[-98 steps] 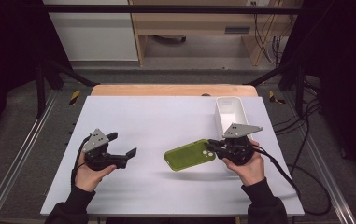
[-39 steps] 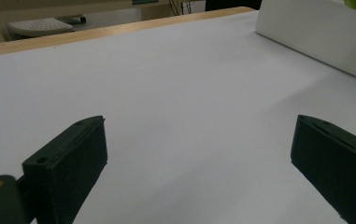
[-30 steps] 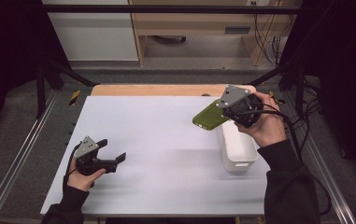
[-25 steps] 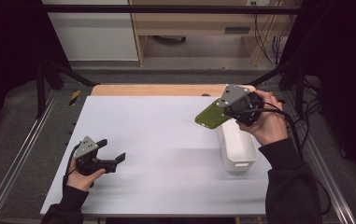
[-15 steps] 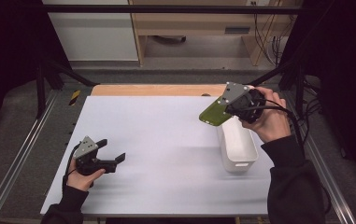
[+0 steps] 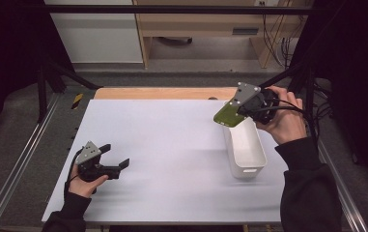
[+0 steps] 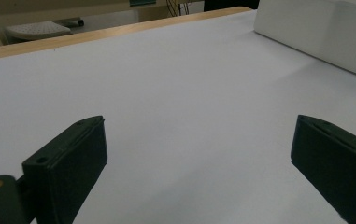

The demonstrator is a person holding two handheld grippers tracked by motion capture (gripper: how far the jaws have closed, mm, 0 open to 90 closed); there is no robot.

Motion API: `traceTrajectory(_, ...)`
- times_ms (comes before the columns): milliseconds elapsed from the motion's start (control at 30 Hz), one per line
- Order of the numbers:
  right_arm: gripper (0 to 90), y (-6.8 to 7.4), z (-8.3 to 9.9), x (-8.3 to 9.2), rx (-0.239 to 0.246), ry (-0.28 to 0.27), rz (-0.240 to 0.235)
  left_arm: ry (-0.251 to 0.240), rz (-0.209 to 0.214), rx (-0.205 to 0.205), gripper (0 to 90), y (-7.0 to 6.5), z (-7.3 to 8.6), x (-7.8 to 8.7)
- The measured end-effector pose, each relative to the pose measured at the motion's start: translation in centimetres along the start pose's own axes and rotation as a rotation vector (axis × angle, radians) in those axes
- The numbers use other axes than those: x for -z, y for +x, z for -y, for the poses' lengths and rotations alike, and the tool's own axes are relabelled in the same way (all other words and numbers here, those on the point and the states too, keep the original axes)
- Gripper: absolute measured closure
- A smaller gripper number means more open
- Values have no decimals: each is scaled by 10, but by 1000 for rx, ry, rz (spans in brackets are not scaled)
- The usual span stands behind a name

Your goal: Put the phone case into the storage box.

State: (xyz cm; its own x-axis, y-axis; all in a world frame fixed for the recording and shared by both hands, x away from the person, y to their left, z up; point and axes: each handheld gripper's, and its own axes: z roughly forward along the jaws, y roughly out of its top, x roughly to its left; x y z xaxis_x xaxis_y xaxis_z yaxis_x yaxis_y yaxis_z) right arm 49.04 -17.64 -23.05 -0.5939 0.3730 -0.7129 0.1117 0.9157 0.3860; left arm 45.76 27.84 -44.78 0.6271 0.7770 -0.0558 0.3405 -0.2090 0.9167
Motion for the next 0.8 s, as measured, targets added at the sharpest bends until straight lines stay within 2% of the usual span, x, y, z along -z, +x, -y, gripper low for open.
traceTrajectory(533,802,-11,7,-5,15,41,25,-6,-1,-5,27,2,2,0)
traceTrajectory(800,802,-13,8,-14,54,72,23,-10,1,-12,20,3,2,1)
